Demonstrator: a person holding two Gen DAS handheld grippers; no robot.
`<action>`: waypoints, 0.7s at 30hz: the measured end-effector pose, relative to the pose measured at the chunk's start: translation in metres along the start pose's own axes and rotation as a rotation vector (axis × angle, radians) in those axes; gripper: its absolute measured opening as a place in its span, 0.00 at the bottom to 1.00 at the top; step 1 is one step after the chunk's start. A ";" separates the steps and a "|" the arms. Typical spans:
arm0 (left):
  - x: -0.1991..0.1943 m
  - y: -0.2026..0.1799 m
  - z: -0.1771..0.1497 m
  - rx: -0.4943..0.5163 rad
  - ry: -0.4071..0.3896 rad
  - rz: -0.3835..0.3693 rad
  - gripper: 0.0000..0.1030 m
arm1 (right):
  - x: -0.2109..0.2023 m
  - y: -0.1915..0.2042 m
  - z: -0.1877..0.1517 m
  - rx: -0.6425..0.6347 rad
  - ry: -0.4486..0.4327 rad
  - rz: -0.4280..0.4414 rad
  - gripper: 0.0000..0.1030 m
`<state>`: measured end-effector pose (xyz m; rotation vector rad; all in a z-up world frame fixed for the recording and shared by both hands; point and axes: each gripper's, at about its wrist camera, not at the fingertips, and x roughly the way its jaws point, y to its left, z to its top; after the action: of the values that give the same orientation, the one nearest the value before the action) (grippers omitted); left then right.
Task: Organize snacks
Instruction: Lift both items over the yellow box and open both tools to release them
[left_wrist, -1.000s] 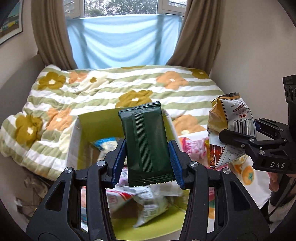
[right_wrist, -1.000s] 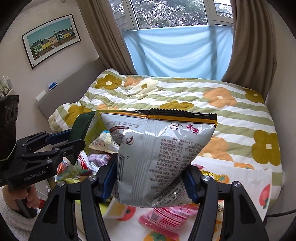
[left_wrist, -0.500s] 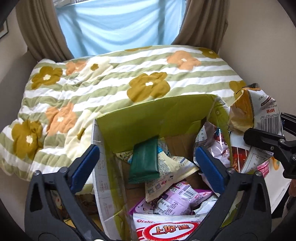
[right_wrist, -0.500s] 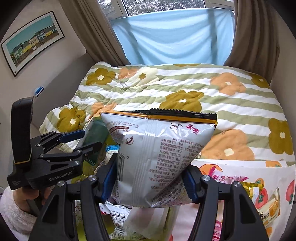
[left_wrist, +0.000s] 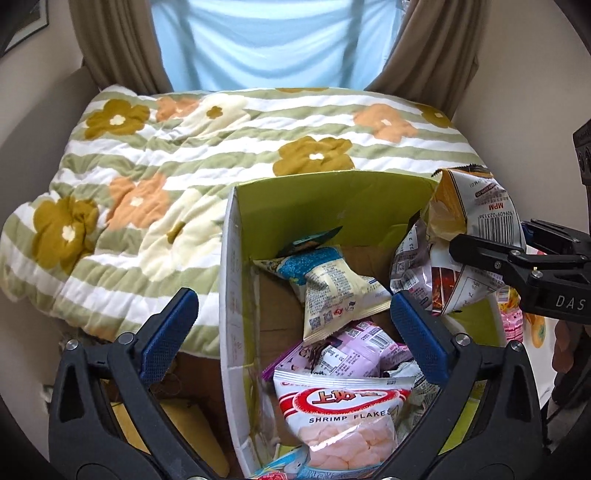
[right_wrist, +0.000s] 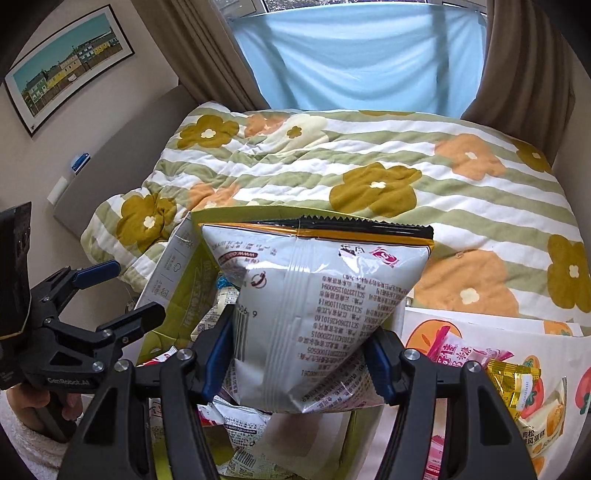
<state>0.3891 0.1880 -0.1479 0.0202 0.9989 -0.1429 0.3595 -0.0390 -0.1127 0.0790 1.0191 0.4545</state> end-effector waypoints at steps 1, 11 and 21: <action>-0.001 0.002 -0.002 -0.004 0.001 0.006 1.00 | 0.002 0.002 0.002 -0.006 0.004 0.007 0.58; -0.034 0.022 -0.018 -0.065 -0.058 0.015 1.00 | 0.023 0.034 0.012 -0.107 0.039 0.031 0.66; -0.043 0.024 -0.035 -0.080 -0.048 -0.005 1.00 | 0.009 0.034 -0.013 -0.073 -0.016 0.049 0.99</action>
<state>0.3403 0.2198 -0.1322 -0.0587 0.9558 -0.1073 0.3418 -0.0068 -0.1176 0.0425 0.9852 0.5346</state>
